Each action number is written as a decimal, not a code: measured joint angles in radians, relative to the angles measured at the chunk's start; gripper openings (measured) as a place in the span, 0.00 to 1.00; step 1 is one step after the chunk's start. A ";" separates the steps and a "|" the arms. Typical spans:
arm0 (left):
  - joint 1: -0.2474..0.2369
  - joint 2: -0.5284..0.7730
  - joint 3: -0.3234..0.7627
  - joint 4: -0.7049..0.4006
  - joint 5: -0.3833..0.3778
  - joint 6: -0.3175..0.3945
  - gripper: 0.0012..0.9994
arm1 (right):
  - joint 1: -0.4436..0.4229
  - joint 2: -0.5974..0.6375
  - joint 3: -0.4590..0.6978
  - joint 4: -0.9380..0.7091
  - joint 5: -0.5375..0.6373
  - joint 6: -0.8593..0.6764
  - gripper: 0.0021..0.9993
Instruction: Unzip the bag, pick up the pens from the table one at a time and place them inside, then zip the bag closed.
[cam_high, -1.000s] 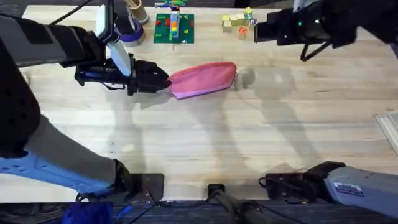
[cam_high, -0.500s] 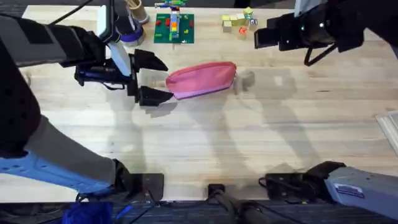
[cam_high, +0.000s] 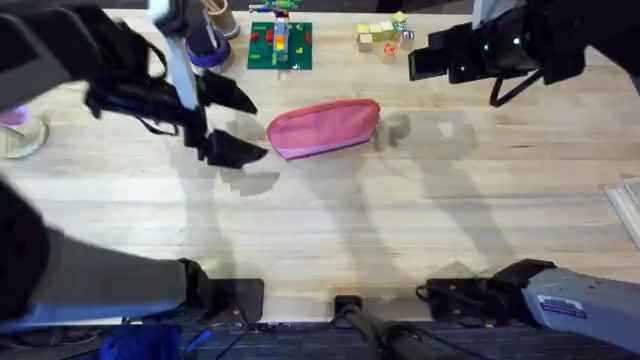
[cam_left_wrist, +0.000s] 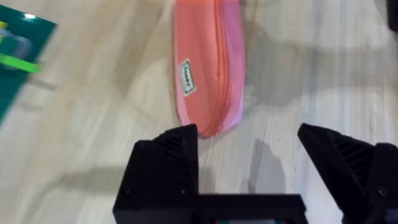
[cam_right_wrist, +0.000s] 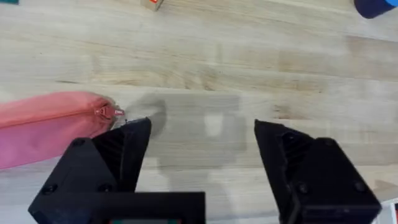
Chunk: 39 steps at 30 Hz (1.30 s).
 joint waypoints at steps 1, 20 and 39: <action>0.000 -0.030 0.018 -0.015 -0.021 -0.032 1.00 | 0.003 -0.001 0.000 -0.001 0.000 -0.001 1.00; 0.000 -0.442 0.272 -0.312 -0.504 -0.887 1.00 | 0.092 -0.184 0.000 -0.115 0.000 -0.057 1.00; 0.000 -0.506 0.282 -0.350 -0.543 -0.985 1.00 | 0.096 -0.211 0.000 -0.136 0.000 -0.057 1.00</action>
